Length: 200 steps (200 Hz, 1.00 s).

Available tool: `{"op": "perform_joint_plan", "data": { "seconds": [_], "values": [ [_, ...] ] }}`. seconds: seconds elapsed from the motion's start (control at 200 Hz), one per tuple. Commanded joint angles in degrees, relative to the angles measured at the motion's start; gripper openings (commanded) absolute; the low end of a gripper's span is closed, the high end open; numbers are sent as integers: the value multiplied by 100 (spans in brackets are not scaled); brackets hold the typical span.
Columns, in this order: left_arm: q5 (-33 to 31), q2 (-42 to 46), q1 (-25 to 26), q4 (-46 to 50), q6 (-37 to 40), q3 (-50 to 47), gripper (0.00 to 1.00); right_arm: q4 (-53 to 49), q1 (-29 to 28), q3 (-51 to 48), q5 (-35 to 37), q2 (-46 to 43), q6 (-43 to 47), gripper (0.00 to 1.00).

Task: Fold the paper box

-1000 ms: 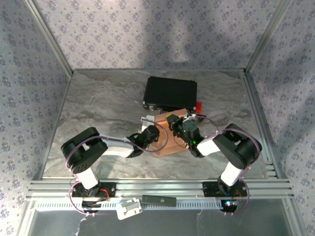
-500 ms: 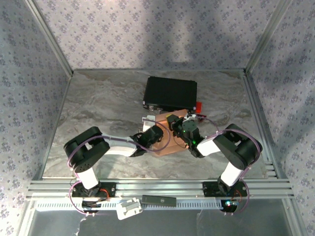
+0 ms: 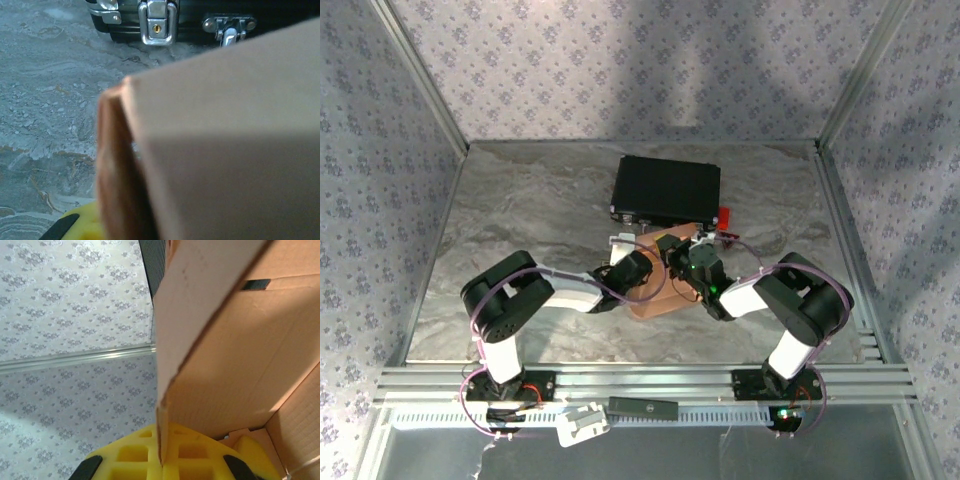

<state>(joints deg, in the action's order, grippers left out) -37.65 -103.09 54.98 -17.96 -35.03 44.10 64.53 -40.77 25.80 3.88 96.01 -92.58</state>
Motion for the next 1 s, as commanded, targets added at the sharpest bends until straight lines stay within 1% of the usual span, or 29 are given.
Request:
{"op": "perform_joint_plan", "data": {
  "seconds": [0.0,0.035,0.115,0.225,0.295,0.335,0.385,0.4,0.405,0.42,0.44,0.475,0.52,0.585,0.665,0.72,0.795,0.879,0.994],
  "values": [
    [121,-76,-66,5,67,143,22,-341,-44,39,-201,-46,-61,0],
    [126,-80,-77,2,82,156,18,-344,-40,39,-203,-39,-61,0],
    [88,-72,-73,-24,80,143,0,-348,-40,35,-200,-43,-68,0],
    [-66,-7,-70,93,-64,127,0,-370,-44,38,-187,-39,-49,0],
    [-192,43,-68,344,-226,185,0,-413,-41,80,-254,-55,28,0],
    [-284,97,-67,642,-366,262,0,-595,-38,124,-299,-128,77,0],
    [-463,192,-75,1238,-665,421,0,-979,-51,161,-288,-355,199,20],
    [-503,235,-80,1446,-765,477,0,-1129,-54,170,-264,-459,258,28],
    [-518,249,-82,1511,-780,486,0,-1155,-54,170,-260,-495,284,30],
    [-543,299,-84,1713,-883,547,0,-1355,-56,176,-230,-604,348,37],
    [-583,361,-92,1939,-984,597,0,-1620,-54,184,-185,-813,442,44],
    [-612,490,-106,2276,-1131,661,0,-2156,-45,216,-80,-1209,637,52],
    [-562,694,-137,2639,-1219,706,0,-3015,-31,329,54,-1790,954,57],
    [-308,966,-261,3163,-1261,795,0,-4272,16,635,238,-2623,1498,59],
    [66,1264,-467,3643,-1197,864,0,-5498,67,1124,371,-3433,2209,61],
    [258,1486,-580,3784,-1076,847,0,-6304,130,1564,366,-3722,2658,63],
    [459,1783,-709,3958,-935,858,0,-7220,264,2190,218,-3747,3005,64],
    [644,2064,-830,4265,-881,996,0,-7742,393,2701,-90,-3508,3130,62],
    [780,2307,-930,4551,-737,1254,0,-7533,283,2982,-292,-3150,3083,62]
  ]
}}
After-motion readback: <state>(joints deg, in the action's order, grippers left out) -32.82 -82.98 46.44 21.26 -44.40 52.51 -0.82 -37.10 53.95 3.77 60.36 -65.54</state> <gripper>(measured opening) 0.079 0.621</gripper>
